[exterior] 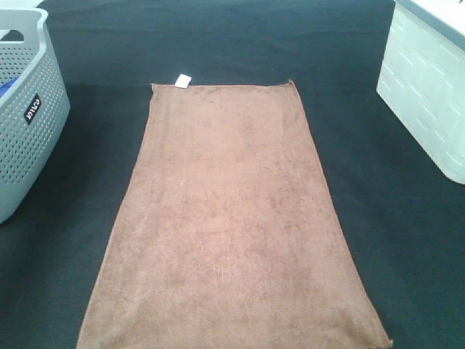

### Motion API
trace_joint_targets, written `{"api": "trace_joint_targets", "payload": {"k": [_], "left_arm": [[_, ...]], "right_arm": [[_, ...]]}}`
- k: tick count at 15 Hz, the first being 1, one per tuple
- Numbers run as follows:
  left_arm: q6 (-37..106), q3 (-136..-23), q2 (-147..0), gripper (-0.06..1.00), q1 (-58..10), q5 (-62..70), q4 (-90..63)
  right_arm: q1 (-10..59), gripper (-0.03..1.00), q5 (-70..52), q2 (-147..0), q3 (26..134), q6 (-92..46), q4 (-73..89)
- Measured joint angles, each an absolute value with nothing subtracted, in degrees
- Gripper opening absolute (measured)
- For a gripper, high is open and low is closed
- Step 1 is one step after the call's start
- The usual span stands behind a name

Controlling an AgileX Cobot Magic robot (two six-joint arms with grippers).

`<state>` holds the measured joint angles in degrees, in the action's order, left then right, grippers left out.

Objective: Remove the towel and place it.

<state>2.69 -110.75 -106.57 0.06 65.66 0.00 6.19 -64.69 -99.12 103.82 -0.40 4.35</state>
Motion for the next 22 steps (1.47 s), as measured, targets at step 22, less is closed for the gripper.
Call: {"api": "trace_joint_targets", "payload": {"k": [22], "left_arm": [[0.0, -31.9, -0.5, 0.81, 0.1, 63.2, 0.7]], "right_arm": [[6.2, 0.65, -70.1, 0.2, 32.9, -2.5, 5.6]]}}
